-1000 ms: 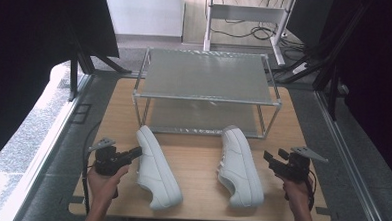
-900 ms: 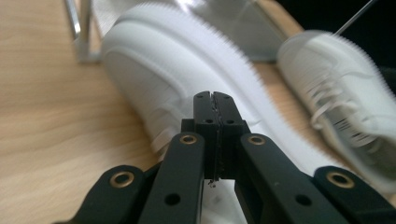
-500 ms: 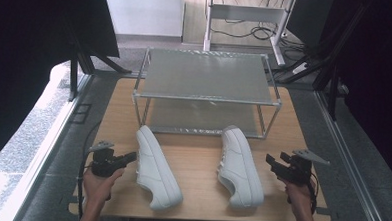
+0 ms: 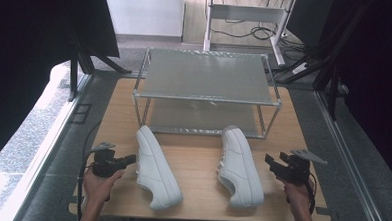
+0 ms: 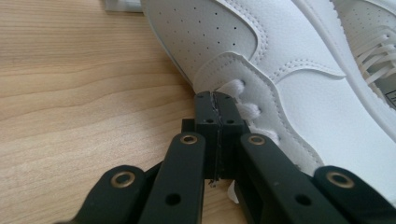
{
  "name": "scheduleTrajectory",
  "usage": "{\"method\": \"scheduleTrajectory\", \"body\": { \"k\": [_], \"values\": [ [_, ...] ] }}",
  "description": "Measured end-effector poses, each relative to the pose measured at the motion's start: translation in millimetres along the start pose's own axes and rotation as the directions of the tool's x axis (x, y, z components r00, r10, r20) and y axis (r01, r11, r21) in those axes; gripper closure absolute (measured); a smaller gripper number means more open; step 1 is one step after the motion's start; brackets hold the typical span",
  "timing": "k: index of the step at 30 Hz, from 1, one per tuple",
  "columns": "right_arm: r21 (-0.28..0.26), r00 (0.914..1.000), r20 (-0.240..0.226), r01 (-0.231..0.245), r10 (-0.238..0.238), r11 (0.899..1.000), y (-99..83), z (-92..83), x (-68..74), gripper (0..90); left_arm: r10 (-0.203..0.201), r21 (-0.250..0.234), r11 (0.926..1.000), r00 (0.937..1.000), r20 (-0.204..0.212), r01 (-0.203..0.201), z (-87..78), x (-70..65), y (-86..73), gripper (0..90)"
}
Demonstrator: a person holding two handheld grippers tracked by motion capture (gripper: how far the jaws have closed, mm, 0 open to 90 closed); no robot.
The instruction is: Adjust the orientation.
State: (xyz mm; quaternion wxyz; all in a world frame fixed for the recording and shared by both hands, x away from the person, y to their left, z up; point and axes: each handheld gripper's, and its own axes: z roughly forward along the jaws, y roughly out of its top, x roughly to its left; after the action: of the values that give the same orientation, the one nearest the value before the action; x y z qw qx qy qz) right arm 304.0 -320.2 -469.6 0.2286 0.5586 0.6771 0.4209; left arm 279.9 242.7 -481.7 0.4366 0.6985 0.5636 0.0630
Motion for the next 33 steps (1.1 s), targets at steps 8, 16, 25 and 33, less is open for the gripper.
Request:
{"method": "scheduleTrajectory", "body": {
  "k": [8,16,25,33],
  "values": [
    [0.018,0.9999,0.002,0.012,-0.012,1.0,-1.3,3.0,1.9,36.5,0.008,-0.03,0.9995,0.9974,0.072,-0.006,0.5,-9.0,3.6,90.0],
    [0.024,0.9999,0.008,0.01,-0.011,1.0,-1.7,3.7,1.9,36.4,0.015,-0.048,0.9988,0.9974,0.071,-0.011,3.3,-16.8,7.7,90.0],
    [0.014,0.9997,0.025,-0.007,0.007,1.0,-2.4,2.1,-1.9,36.5,0.0,-0.073,0.9973,0.9903,0.139,0.01,14.4,-23.8,18.8,90.0],
    [0.025,0.9987,0.043,-0.027,0.025,0.999,-6.8,4.1,-10.3,36.6,0.072,-0.062,0.9962,0.9793,0.189,-0.061,46.3,-50.8,48.6,90.0]
  ]
}}
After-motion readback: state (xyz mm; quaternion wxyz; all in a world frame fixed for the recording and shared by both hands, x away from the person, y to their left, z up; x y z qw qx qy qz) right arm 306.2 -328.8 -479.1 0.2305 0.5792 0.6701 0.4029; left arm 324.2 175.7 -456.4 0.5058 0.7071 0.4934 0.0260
